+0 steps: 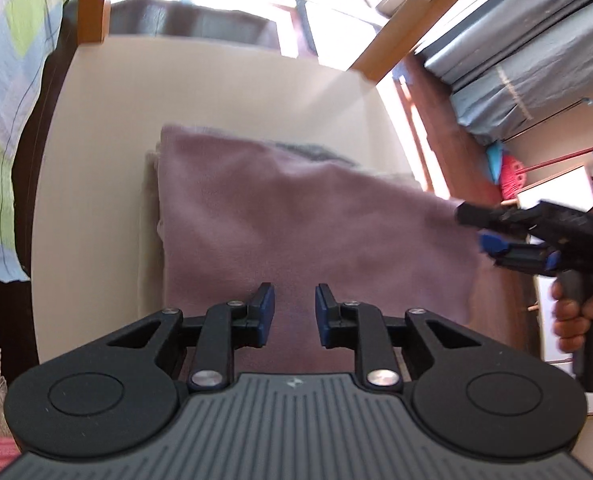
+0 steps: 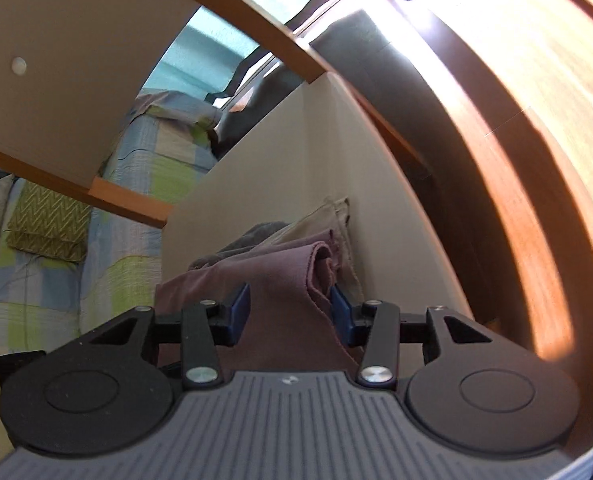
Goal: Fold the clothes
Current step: 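Lower the tank top onto the clothes stack and open both grippers, then smooth and align the tank top on the stack with both grippers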
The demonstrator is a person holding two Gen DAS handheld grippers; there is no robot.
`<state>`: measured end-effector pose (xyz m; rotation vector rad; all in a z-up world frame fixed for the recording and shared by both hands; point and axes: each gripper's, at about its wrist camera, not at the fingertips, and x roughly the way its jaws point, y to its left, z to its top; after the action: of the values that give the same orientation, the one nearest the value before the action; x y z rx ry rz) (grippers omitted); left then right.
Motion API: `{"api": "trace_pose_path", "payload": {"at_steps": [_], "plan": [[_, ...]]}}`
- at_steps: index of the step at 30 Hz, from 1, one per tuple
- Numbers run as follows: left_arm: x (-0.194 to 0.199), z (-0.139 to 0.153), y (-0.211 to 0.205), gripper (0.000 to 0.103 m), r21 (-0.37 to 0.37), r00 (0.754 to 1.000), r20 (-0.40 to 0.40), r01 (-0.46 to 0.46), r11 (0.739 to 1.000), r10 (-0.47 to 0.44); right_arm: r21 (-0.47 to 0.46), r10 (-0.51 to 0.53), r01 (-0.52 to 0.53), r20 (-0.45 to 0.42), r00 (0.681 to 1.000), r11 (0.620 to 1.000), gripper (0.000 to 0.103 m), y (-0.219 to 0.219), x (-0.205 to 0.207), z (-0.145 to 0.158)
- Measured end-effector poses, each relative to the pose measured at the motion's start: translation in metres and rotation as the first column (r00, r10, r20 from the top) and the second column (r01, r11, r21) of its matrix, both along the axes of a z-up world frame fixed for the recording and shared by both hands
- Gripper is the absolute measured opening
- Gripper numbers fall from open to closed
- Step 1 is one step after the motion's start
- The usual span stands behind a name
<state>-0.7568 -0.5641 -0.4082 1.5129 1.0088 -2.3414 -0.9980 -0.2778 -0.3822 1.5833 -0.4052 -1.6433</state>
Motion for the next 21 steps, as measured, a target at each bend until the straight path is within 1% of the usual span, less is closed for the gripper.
{"api": "trace_pose_path", "payload": {"at_steps": [1,4,5,6,7,8,9,10,11,12,13,14,15,16,18,19,21], "plan": [[-0.001,-0.002,0.0,0.026,-0.002,1.0,-0.005,0.002,1.0,-0.002,-0.011,0.014,-0.014,0.014,1.0,1.0,0.052,-0.003,-0.004,-0.005],[0.001,-0.005,0.001,0.024,-0.015,1.0,-0.012,0.009,1.0,-0.01,-0.018,0.022,-0.022,0.018,1.0,1.0,0.051,-0.011,-0.015,-0.019],[0.001,-0.006,0.001,0.022,-0.025,1.0,-0.009,0.015,1.0,-0.015,-0.04,0.022,-0.023,-0.024,0.999,0.999,0.05,-0.012,-0.016,-0.017],[0.002,-0.005,0.002,0.022,-0.031,1.0,-0.007,0.024,0.999,-0.024,-0.067,0.019,-0.024,-0.076,0.997,0.997,0.049,-0.011,-0.016,-0.012],[0.002,-0.005,0.002,0.022,-0.037,0.999,-0.006,0.032,0.999,-0.033,-0.136,0.03,-0.056,-0.185,0.982,0.989,0.049,-0.007,-0.012,0.002],[0.002,-0.005,0.003,0.022,-0.044,0.999,-0.002,0.043,0.998,-0.043,-0.16,0.037,-0.079,-0.246,0.968,0.984,0.047,-0.005,-0.01,0.011],[0.001,-0.004,0.004,0.022,-0.053,0.999,0.003,0.055,0.997,-0.055,-0.152,0.059,-0.113,-0.322,0.945,0.982,0.045,0.0,-0.005,0.022],[0.0,-0.001,0.006,0.021,-0.064,0.998,0.014,0.063,0.996,-0.062,-0.113,0.086,-0.137,-0.373,0.924,0.984,0.044,0.002,0.0,0.028],[-0.001,0.003,0.006,0.019,-0.075,0.998,0.026,0.067,0.995,-0.065,-0.001,0.13,-0.143,-0.417,0.899,0.99,0.045,0.003,0.005,0.029],[-0.002,0.008,0.007,0.019,-0.084,0.997,0.033,0.069,0.994,-0.066,0.11,0.17,-0.135,-0.448,0.878,0.985,0.044,0.003,0.009,0.029],[-0.002,0.014,0.008,0.019,-0.098,0.997,0.037,0.073,0.992,-0.07,0.208,0.213,-0.123,-0.492,0.844,0.97,0.043,0.005,0.015,0.029],[-0.002,0.026,0.01,0.019,-0.121,0.997,0.032,0.08,0.989,-0.077,0.236,0.237,-0.126,-0.535,0.811,0.964,0.04,0.009,0.021,0.033],[-0.003,0.038,0.011,0.019,-0.131,0.996,0.017,0.085,0.988,-0.084,0.211,0.244,-0.148,-0.559,0.793,0.966,0.037,0.011,0.025,0.039],[-0.004,0.047,0.013,0.019,-0.13,0.996,0.003,0.087,0.988,-0.088,0.187,0.246,-0.168,-0.568,0.785,0.968,0.032,0.01,0.027,0.043],[-0.012,0.06,0.017,0.024,-0.101,0.995,-0.032,0.088,0.991,-0.092,0.169,0.277,-0.219,-0.579,0.767,0.961,0.029,-0.005,0.029,0.05],[-0.019,0.063,0.02,0.024,-0.081,0.995,-0.042,0.092,0.992,-0.095,0.162,0.294,-0.246,-0.584,0.756,0.956,0.026,-0.014,0.029,0.053],[-0.043,0.053,0.031,0.024,-0.047,0.993,-0.028,0.115,0.992,-0.116,0.161,0.318,-0.277,-0.581,0.749,0.947,0.02,-0.034,0.015,0.053]]}}
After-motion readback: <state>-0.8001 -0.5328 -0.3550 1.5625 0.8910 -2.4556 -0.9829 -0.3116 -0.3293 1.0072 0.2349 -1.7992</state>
